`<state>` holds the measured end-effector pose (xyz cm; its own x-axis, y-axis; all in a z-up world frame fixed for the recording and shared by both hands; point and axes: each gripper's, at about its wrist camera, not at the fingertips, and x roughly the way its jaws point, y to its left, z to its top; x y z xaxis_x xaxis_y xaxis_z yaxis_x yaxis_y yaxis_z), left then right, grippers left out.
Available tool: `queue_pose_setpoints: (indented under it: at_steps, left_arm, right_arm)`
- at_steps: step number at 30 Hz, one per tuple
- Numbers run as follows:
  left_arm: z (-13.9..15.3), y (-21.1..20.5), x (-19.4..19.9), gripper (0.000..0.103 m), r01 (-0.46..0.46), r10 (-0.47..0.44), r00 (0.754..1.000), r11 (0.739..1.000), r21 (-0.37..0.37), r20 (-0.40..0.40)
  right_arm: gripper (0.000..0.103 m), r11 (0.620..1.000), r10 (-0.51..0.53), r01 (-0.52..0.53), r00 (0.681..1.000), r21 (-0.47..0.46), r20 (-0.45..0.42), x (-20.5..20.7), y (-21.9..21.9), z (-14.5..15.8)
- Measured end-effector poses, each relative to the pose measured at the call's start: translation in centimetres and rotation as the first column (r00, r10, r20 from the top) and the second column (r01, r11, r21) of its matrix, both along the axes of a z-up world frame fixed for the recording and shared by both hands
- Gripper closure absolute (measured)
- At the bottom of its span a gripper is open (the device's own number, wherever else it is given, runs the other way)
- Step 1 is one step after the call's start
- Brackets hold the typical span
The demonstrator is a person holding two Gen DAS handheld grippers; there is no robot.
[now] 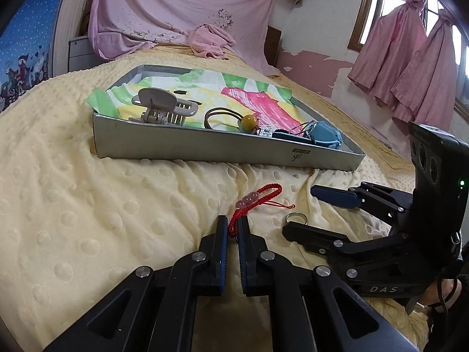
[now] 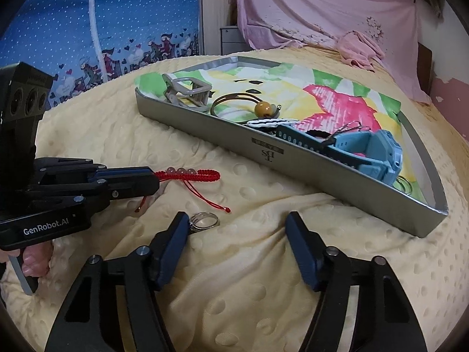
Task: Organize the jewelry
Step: 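Grasp the red beaded string with the left gripper while the right grasps a small silver ring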
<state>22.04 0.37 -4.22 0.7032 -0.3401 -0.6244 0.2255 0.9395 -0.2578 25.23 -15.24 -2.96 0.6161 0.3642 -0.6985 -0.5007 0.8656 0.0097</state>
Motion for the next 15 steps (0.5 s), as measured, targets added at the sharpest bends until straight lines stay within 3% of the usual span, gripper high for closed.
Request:
queue_pose_setpoints:
  at_steps: [12,15]
  left_arm:
    - [0.0,0.7,-0.1,0.096,-0.042,0.042,0.999,0.999,-0.021,0.001]
    - [-0.1,0.8,0.0,0.096,-0.043,0.043,0.999,0.999,-0.027,-0.003]
  right_arm:
    - [0.049,0.999,0.006,-0.005,0.999,-0.039,0.035,1.1,1.0,-0.2]
    - [0.057,0.999,0.028,-0.028,0.999,-0.017,0.021,0.9,0.9,0.0]
